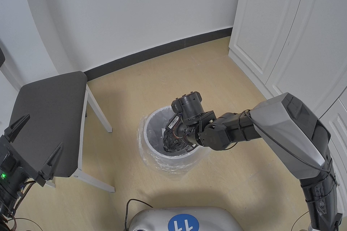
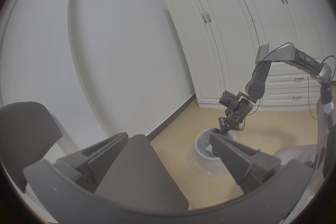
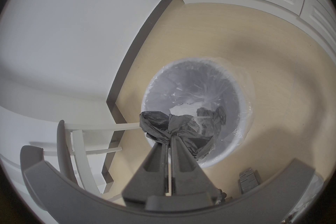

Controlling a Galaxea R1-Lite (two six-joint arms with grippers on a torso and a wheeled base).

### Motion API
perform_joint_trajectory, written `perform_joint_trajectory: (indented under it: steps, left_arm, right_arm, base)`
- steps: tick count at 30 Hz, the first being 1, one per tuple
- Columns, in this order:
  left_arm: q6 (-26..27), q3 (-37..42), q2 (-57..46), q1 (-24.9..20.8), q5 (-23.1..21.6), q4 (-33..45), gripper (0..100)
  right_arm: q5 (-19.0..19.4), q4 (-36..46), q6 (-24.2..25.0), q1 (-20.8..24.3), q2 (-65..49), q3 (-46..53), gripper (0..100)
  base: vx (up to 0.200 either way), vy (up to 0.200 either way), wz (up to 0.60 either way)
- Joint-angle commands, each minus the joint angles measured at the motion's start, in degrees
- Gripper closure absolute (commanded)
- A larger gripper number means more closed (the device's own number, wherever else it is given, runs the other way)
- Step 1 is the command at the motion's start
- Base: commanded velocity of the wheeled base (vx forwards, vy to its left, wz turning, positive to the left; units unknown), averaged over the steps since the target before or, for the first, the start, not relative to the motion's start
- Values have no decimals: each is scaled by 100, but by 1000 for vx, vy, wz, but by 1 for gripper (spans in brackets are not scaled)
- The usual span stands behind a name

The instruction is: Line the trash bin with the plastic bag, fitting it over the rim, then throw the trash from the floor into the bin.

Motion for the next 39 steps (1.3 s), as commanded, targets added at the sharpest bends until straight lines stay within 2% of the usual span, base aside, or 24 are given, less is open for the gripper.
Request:
perform_joint_trajectory:
  steps: [1,12,19,23,39]
  left_arm:
    - [3,13,-3,0,0,0,0]
    - [3,40,-3,0,0,-9,0]
    - [3,40,-3,0,0,-9,0]
    - [3,48,-3,0,0,0,0]
    - [3,66,-3,0,0,-9,0]
  right_arm:
    - [12,3,8,33,-9,-23,100]
    - [21,197,8,-134,554,-541,100]
    - [12,1155,87,-459,1125,-1631,100]
    - [12,1471,228,-520,1230,-1647,100]
    - [-59,1445,377,-415,1090,-1647,100]
  base:
    - [0,0,0]
    - [0,0,0]
    - [0,0,0]
    - [0,0,0]
    - [0,0,0]
